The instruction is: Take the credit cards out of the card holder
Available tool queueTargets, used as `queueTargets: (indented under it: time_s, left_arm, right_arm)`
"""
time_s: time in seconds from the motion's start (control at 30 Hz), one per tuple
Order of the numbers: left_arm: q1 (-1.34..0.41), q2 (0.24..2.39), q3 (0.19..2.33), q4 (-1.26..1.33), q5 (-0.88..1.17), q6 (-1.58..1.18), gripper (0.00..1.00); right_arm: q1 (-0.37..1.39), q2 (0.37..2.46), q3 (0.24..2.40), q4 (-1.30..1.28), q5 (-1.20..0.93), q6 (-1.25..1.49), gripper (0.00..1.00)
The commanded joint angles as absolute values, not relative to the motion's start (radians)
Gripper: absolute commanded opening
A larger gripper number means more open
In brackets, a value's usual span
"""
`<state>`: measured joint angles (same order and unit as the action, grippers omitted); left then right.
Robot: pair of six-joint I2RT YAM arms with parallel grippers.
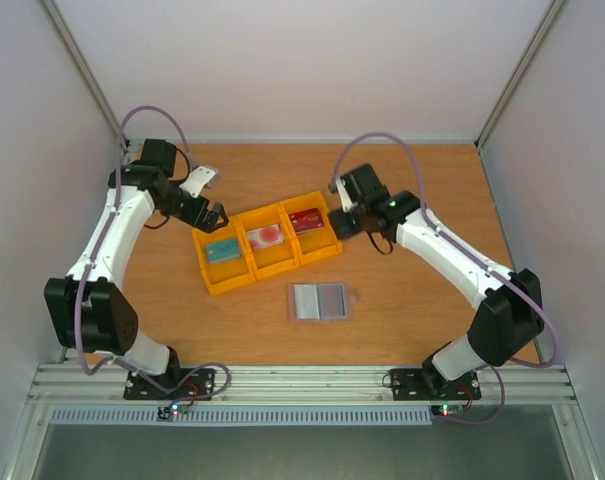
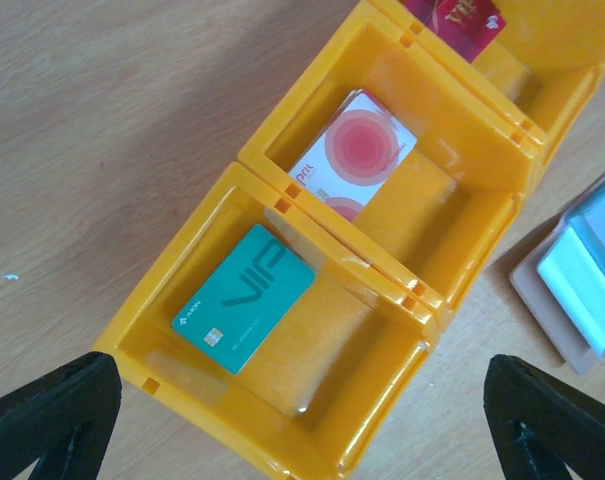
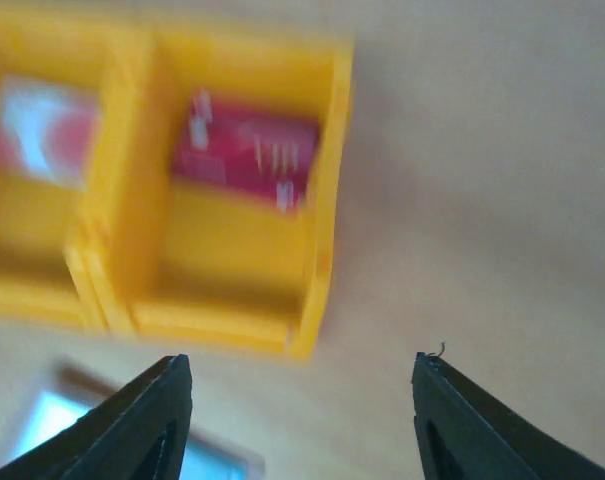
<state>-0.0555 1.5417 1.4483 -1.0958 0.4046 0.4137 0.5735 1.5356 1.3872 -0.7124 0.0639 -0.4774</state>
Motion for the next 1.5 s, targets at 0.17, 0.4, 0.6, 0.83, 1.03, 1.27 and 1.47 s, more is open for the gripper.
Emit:
queueTargets:
  time_s: [0.17, 0.4, 0.6, 0.83, 1.03, 1.27, 1.47]
  left_arm:
    - [-0.053, 1.384, 1.396, -1.122, 0.526, 0.380, 0.99]
    - [-0.125, 1.189, 1.359, -1.205, 0.626, 0.363, 0.98]
    - [-0.383, 1.118, 1.197, -1.193, 0.551, 0.358, 0.97]
    - [-0.502, 1.182, 1.093, -1.143, 0.522, 0.419, 0.87]
    - [-0.549, 1.177, 0.976, -1.166, 0.571, 0.899, 0.85]
    - [-0.599, 1.096, 0.617, -0.514, 0.683, 1.471, 0.95]
    - [-0.609, 1.222, 0.555, -0.288, 0.680, 1.573, 0.99]
  right_arm:
    - [0.607, 1.440, 0.989, -0.762, -0.055, -0.159, 0.75]
    - [0.607, 1.457, 0.859, -0.669, -0.071, -0.132, 0.60]
    - [0.612, 1.427, 0.781, -0.626, -0.074, -0.111, 0.58]
    - [0.700, 1.309, 0.840, -0.767, 0.034, -0.073, 0.55]
    - [0.710, 1.262, 0.819, -0.692, -0.129, -0.006, 0.49]
    - [0.701, 1.405, 0.864, -0.578, -0.271, 0.035, 0.50]
    - [0.695, 1.481, 0.872, -0.632, -0.242, 0.080, 0.48]
